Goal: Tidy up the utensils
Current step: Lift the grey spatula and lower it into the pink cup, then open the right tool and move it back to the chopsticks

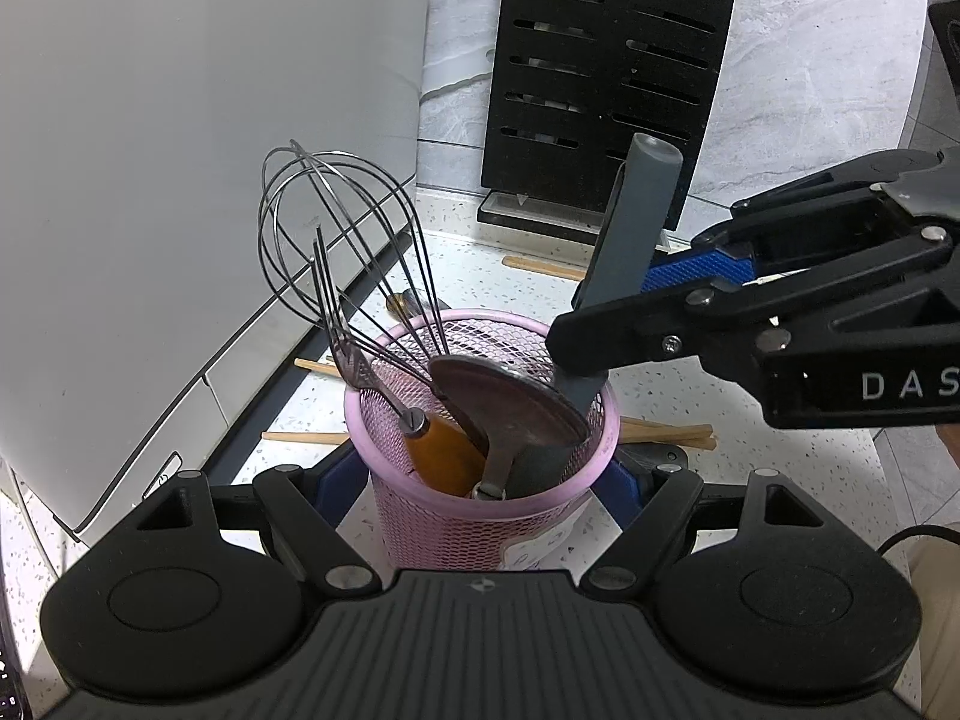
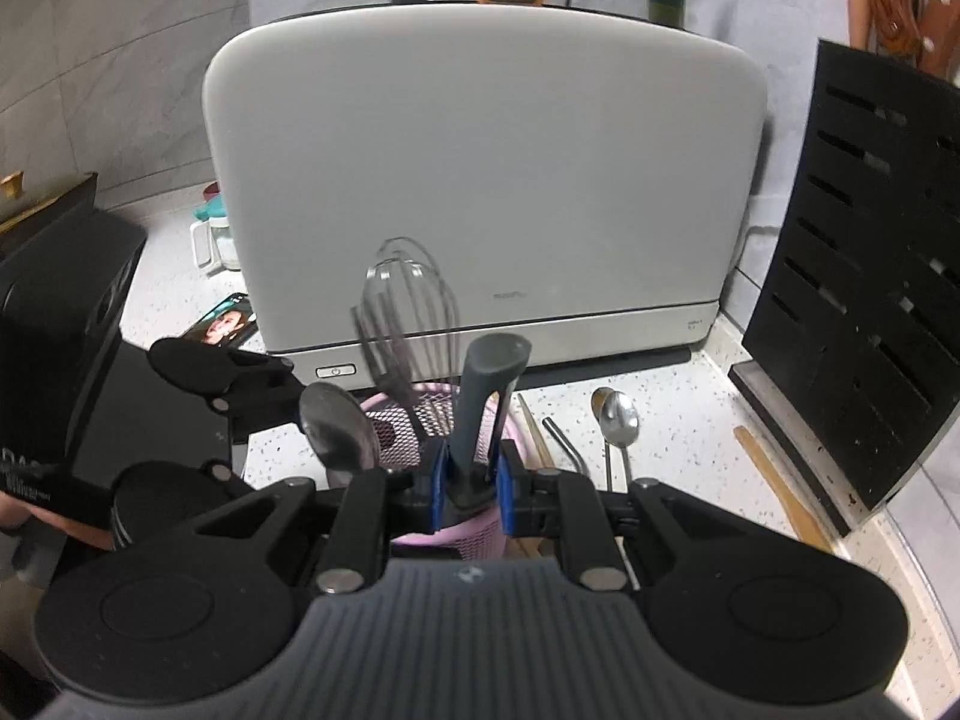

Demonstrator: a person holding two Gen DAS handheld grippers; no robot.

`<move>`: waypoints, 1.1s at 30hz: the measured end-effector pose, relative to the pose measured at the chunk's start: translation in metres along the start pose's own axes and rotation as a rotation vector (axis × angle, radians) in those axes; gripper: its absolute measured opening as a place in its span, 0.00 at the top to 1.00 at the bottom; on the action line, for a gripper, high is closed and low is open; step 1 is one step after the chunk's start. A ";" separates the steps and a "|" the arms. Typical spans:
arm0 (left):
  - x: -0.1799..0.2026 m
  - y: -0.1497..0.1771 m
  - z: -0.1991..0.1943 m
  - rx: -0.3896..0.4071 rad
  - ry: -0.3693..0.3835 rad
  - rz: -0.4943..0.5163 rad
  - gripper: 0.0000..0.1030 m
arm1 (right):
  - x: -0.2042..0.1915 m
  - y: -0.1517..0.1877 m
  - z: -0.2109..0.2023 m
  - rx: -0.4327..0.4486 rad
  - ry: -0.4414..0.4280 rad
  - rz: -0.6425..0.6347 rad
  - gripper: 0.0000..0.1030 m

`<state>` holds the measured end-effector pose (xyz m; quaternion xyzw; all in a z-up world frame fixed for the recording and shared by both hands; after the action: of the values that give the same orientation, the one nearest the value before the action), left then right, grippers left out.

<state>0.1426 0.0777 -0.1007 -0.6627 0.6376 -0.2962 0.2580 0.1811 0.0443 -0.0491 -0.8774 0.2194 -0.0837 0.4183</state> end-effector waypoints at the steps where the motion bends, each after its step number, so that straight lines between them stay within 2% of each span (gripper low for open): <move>1: 0.000 0.000 0.000 0.000 0.000 0.000 0.11 | 0.000 0.000 0.000 0.000 -0.002 0.000 0.86; 5: -0.001 0.001 0.001 0.001 0.002 -0.001 0.11 | 0.001 0.001 0.001 -0.014 -0.011 0.015 0.85; 7: -0.001 0.001 0.001 0.001 0.002 0.000 0.11 | 0.000 0.001 -0.003 -0.020 -0.010 0.018 0.81; 9: -0.001 0.000 0.001 0.000 0.002 0.000 0.11 | 0.000 0.001 -0.006 -0.023 -0.009 0.021 0.71; 15: -0.001 0.000 0.000 -0.004 0.008 0.004 0.11 | 0.008 0.001 -0.021 -0.031 0.010 0.020 0.65; 21: -0.004 0.000 -0.001 -0.005 0.011 0.000 0.11 | 0.024 0.008 -0.035 -0.065 0.062 0.005 0.65; 26: -0.009 0.002 -0.004 -0.008 -0.005 -0.003 0.12 | 0.038 0.019 -0.031 -0.120 0.097 -0.014 0.67; 30: -0.012 0.003 -0.008 -0.011 -0.002 -0.011 0.13 | 0.036 0.029 -0.017 -0.174 0.078 -0.074 0.76; 33: -0.012 0.004 -0.010 -0.014 -0.004 -0.006 0.14 | 0.028 0.033 -0.005 -0.209 0.068 -0.171 0.81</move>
<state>0.1324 0.0896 -0.0974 -0.6668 0.6372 -0.2912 0.2540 0.1939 0.0096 -0.0729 -0.9284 0.1654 -0.1253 0.3083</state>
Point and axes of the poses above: each gripper's, at about its wrist camera, not at the fingertips, and z roughly the way its jaws point, x to its right, y to its underside, the point moved 9 cm from there along z, roughly the way its jaws point
